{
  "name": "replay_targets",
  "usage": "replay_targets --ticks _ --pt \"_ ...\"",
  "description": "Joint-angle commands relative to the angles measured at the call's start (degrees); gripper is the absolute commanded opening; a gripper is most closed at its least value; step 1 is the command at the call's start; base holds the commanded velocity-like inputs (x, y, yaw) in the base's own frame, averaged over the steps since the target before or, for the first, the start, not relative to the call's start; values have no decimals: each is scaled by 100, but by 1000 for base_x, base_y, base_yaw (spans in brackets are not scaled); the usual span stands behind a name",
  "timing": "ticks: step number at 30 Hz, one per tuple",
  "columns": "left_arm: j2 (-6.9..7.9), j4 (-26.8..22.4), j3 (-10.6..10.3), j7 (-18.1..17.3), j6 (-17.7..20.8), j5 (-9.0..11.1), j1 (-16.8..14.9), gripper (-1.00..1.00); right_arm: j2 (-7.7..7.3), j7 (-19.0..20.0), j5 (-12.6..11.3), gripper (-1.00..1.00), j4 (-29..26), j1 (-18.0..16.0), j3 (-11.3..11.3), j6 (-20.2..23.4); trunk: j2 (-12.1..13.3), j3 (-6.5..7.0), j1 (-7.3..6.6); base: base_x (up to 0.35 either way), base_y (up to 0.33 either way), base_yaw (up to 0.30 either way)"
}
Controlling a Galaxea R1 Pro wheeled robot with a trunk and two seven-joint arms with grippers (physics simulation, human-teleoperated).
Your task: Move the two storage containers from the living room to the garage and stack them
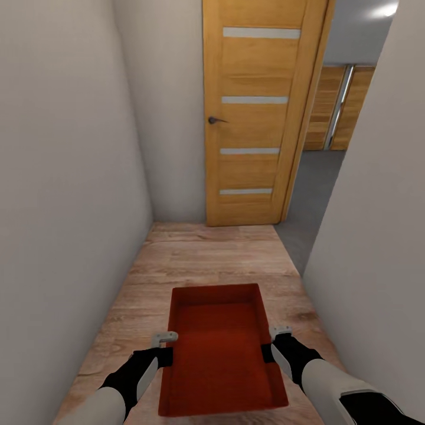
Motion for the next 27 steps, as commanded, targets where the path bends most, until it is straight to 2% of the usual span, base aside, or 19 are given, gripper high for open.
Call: replay_targets --ticks 1,14,27 --pt "-1 -12 37 27 36 -60 0 -100 -2 -10 5 -100 -13 -4 20 43 -2 -5 3 348 135 0" --pt "-1 -12 37 27 36 -60 0 -100 -2 -10 5 -100 -13 -4 20 43 -2 -5 3 348 136 -13" --pt "-1 -12 37 27 36 -60 1 -100 -2 -10 5 -100 -13 -4 20 43 -2 -5 3 348 114 -252"
